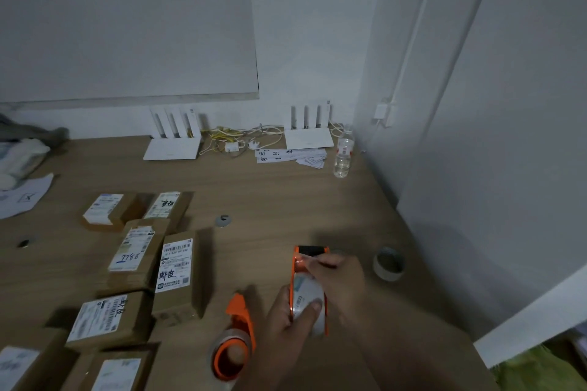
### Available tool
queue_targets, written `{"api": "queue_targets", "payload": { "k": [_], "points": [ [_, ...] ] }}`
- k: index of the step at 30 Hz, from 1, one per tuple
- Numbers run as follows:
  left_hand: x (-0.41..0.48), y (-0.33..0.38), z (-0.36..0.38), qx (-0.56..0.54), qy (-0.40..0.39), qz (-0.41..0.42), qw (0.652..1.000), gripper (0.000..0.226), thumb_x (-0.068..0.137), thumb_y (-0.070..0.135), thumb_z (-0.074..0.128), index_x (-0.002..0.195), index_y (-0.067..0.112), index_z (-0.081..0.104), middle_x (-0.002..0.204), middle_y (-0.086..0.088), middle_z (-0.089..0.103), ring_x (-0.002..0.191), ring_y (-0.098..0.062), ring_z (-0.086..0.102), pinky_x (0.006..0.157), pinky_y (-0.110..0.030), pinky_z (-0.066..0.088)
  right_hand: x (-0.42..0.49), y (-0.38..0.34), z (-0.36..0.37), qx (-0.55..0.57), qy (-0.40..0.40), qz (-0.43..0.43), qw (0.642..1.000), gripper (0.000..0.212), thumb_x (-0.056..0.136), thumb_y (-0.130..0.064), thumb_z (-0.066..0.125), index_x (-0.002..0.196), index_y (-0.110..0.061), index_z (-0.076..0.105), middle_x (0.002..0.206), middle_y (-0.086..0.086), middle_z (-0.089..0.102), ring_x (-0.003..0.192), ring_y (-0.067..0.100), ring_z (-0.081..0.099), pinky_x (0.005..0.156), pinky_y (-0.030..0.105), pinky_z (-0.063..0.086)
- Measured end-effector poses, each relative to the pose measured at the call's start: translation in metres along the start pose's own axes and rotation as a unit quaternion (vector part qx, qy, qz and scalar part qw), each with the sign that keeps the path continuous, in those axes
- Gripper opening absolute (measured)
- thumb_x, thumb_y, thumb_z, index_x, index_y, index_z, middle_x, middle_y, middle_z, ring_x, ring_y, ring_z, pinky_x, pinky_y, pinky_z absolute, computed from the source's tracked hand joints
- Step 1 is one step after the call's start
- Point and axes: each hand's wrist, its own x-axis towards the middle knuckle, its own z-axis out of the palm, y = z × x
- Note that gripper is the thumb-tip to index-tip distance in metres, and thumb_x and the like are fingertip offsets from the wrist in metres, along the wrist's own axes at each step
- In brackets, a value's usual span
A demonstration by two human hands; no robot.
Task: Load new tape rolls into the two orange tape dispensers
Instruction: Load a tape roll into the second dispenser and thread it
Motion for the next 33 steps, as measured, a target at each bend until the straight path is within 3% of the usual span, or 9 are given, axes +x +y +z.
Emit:
{"api": "queue_targets", "payload": {
  "k": [4, 7, 10, 12, 15, 20, 24, 29, 33],
  "points": [
    [-0.003, -0.006, 0.002, 0.022, 0.000, 0.001, 1.000, 0.020, 0.087, 0.023, 0.068, 0.106, 0.029, 0.064, 0.098, 0.014, 0.074, 0.091, -0.003, 0.069, 0.082, -0.022, 0.052, -0.002, -0.002, -0.003, -0.017, -0.013, -0.036, 0.999, 0.008, 0.079, -0.023, 0.071, 0.079, -0.022, 0.080, 0.072, -0.002, 0.078, 0.072, 0.015, 0.074, 0.076, 0.045, 0.061],
    [-0.006, -0.014, 0.005, 0.038, 0.018, -0.023, 0.999, 0.026, 0.083, 0.048, 0.065, 0.106, 0.036, 0.067, 0.097, 0.013, 0.076, 0.101, -0.009, 0.069, 0.088, -0.030, 0.055, 0.002, -0.014, -0.010, 0.027, 0.002, -0.053, 0.998, 0.011, 0.082, -0.022, 0.071, 0.086, -0.016, 0.079, 0.073, -0.003, 0.077, 0.073, 0.014, 0.073, 0.079, 0.046, 0.060],
    [-0.011, -0.014, 0.007, 0.004, 0.054, -0.073, 0.996, 0.019, 0.087, 0.042, 0.061, 0.095, 0.030, 0.072, 0.091, 0.013, 0.077, 0.092, -0.005, 0.071, 0.075, -0.014, 0.053, 0.007, -0.026, -0.014, -0.030, -0.022, -0.108, 0.993, 0.017, 0.081, -0.023, 0.073, 0.072, -0.036, 0.078, 0.074, -0.008, 0.078, 0.074, 0.012, 0.073, 0.075, 0.040, 0.058],
    [-0.009, -0.019, 0.005, 0.016, 0.054, -0.059, 0.997, 0.034, 0.078, 0.054, 0.060, 0.096, 0.028, 0.072, 0.090, 0.007, 0.078, 0.087, -0.009, 0.072, 0.078, -0.026, 0.056, 0.006, -0.026, -0.014, -0.044, -0.026, -0.109, 0.993, 0.023, 0.080, -0.023, 0.073, 0.066, -0.042, 0.076, 0.073, -0.010, 0.078, 0.073, 0.008, 0.072, 0.075, 0.037, 0.058],
    [-0.007, -0.025, 0.002, 0.058, -0.013, -0.047, 0.997, 0.036, 0.068, 0.049, 0.072, 0.099, 0.030, 0.068, 0.087, -0.004, 0.076, 0.079, -0.018, 0.072, 0.077, -0.051, 0.059, 0.009, -0.026, -0.019, -0.057, 0.004, -0.092, 0.994, 0.014, 0.080, -0.024, 0.075, 0.070, -0.033, 0.077, 0.074, -0.002, 0.078, 0.071, 0.006, 0.069, 0.074, 0.037, 0.057],
    [-0.008, -0.032, 0.004, 0.146, -0.025, -0.017, 0.989, 0.046, 0.062, 0.030, 0.085, 0.102, 0.034, 0.062, 0.095, -0.001, 0.074, 0.087, -0.007, 0.071, 0.078, -0.033, 0.058, 0.016, -0.024, -0.023, -0.074, 0.019, -0.075, 0.994, 0.004, 0.077, -0.027, 0.076, 0.074, -0.026, 0.079, 0.061, -0.007, 0.074, 0.065, 0.010, 0.070, 0.071, 0.039, 0.059],
    [-0.009, -0.020, 0.013, 0.086, 0.021, -0.071, 0.994, 0.023, 0.078, 0.025, 0.075, 0.098, 0.028, 0.063, 0.074, 0.007, 0.071, 0.058, 0.006, 0.066, 0.058, -0.019, 0.054, 0.021, -0.029, -0.028, -0.044, 0.046, -0.082, 0.995, 0.026, 0.079, -0.026, 0.073, 0.053, -0.019, 0.072, 0.046, -0.001, 0.063, 0.048, 0.001, 0.055, 0.057, 0.027, 0.048],
    [-0.014, -0.022, 0.011, 0.083, 0.053, -0.086, 0.991, 0.038, 0.069, 0.056, 0.072, 0.079, 0.020, 0.065, 0.063, -0.008, 0.069, 0.052, -0.017, 0.067, 0.051, -0.033, 0.056, 0.026, -0.031, -0.032, -0.052, 0.020, -0.086, 0.995, 0.031, 0.077, -0.035, 0.072, 0.070, -0.005, 0.070, 0.064, 0.017, 0.067, 0.054, 0.013, 0.057, 0.058, 0.032, 0.049],
    [-0.021, -0.011, 0.017, 0.032, 0.075, -0.065, 0.995, 0.024, 0.071, 0.048, 0.075, 0.079, 0.026, 0.069, 0.059, -0.015, 0.068, 0.044, -0.018, 0.063, 0.045, -0.041, 0.055, 0.037, -0.035, -0.038, -0.062, 0.032, -0.077, 0.995, 0.032, 0.075, -0.036, 0.073, 0.076, -0.004, 0.072, 0.057, 0.019, 0.062, 0.051, 0.011, 0.052, 0.055, 0.029, 0.043]
  ]
}}
